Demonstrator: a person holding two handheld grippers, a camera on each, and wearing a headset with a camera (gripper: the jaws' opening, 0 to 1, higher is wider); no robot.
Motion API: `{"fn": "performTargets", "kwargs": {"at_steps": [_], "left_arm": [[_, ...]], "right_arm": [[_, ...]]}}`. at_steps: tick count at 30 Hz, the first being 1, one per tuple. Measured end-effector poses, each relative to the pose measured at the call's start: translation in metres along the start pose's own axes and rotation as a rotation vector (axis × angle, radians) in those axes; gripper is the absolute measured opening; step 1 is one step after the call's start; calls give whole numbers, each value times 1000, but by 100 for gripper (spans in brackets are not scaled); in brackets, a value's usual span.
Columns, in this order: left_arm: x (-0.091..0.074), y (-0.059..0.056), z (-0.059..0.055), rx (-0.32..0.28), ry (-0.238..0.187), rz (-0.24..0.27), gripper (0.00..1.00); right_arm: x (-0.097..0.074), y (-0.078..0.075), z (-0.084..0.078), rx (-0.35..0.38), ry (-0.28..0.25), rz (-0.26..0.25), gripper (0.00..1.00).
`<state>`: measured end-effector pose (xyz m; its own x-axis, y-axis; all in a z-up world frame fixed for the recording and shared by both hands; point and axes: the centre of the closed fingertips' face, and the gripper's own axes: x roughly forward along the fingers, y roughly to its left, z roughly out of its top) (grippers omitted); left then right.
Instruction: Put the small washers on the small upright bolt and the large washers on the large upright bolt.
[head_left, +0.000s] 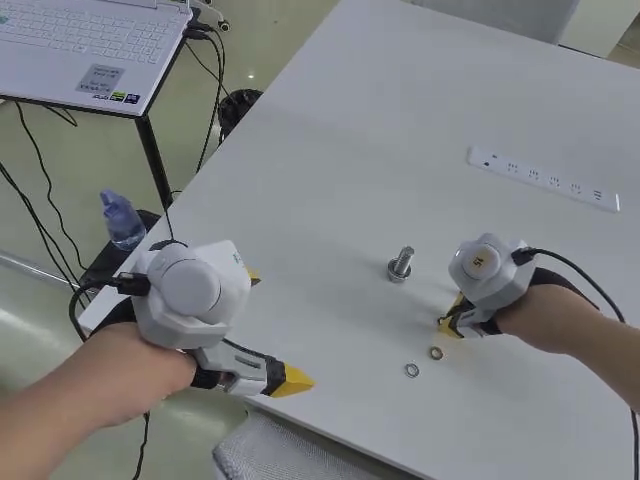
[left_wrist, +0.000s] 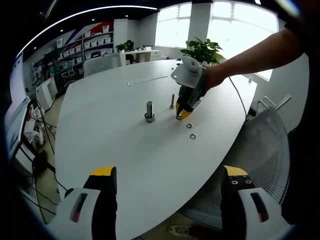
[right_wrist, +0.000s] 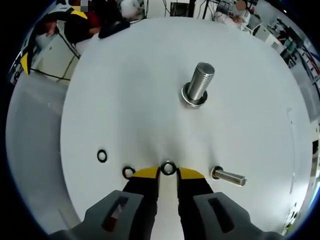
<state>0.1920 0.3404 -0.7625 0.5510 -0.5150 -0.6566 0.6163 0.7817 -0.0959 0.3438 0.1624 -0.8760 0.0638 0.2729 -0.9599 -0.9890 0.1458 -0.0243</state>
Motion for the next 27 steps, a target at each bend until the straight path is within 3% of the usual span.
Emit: {"fn": "performTargets", "kwargs": {"at_steps": [12,27], "left_arm": [[2,-2,-1,1,5,-8,84],[1,-3,-7,2,22,-13,82]], "right_arm": [[3,-1,-1,-3,62,11,14],[1,0,-3,-11,50,8,14]]}}
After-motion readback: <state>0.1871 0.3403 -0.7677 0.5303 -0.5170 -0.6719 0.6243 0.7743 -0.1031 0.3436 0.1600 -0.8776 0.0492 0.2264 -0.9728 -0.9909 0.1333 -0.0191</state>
